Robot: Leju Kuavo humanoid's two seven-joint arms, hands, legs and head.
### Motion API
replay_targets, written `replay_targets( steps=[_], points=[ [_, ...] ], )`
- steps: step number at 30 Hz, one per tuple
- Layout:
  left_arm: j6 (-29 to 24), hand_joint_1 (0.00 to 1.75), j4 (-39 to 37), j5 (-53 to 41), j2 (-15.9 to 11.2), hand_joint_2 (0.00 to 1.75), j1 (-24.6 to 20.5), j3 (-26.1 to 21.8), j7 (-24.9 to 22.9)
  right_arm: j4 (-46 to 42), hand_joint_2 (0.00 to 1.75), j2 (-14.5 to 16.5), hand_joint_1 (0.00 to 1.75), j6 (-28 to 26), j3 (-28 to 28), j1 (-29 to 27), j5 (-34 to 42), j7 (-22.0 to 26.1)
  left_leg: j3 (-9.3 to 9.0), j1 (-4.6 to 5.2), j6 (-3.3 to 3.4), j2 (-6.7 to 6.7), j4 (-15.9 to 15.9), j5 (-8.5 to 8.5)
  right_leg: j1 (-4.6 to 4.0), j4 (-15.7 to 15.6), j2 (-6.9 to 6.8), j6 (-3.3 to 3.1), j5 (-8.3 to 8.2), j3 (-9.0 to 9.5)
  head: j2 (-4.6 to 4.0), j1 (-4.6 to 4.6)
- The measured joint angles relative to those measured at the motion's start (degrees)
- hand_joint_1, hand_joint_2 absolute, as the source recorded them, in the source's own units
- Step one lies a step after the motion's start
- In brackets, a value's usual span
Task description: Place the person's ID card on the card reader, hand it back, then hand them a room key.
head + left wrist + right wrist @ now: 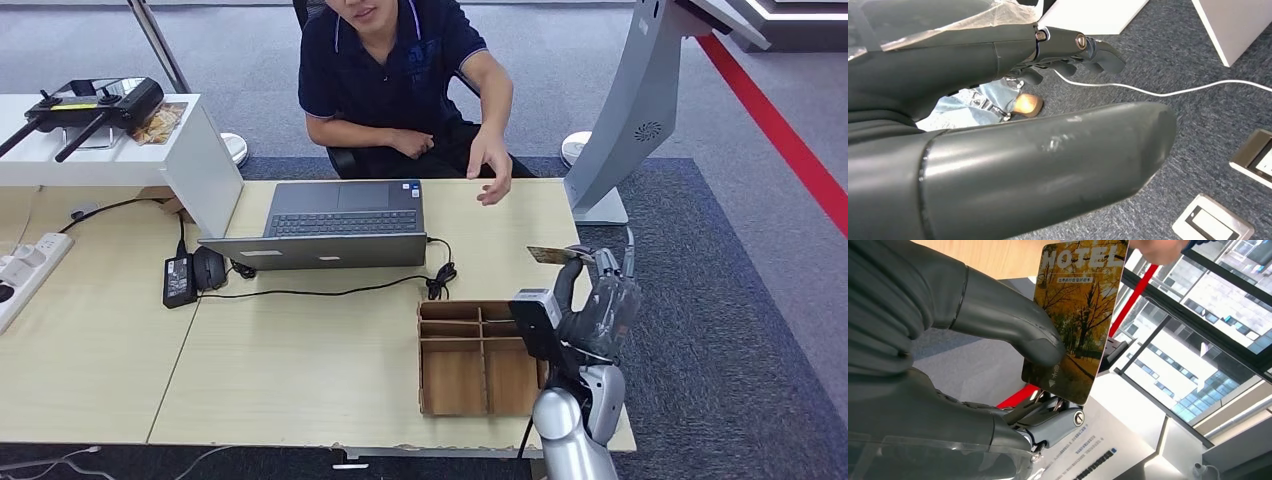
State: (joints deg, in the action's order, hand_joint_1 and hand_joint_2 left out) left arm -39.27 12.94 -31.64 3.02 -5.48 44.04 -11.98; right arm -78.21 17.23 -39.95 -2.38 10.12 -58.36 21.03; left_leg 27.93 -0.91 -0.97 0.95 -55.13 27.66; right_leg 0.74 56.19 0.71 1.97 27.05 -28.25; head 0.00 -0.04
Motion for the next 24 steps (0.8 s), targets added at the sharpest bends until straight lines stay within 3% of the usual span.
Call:
replay_targets(
  steps=[24],
  points=[
    [0.08,0.00,0.00,0.40,0.00,0.00,-0.14,0.55,0.00,1.31,1.75,0.14,1.75,-0.02,0.18,1.29,0.52,0.06,0.00,0.00,0.00,0.00,0.00,0.00,0.00,0.00,0.00,0.00,0.00,-0.01,0.00,0.00]
  ],
)
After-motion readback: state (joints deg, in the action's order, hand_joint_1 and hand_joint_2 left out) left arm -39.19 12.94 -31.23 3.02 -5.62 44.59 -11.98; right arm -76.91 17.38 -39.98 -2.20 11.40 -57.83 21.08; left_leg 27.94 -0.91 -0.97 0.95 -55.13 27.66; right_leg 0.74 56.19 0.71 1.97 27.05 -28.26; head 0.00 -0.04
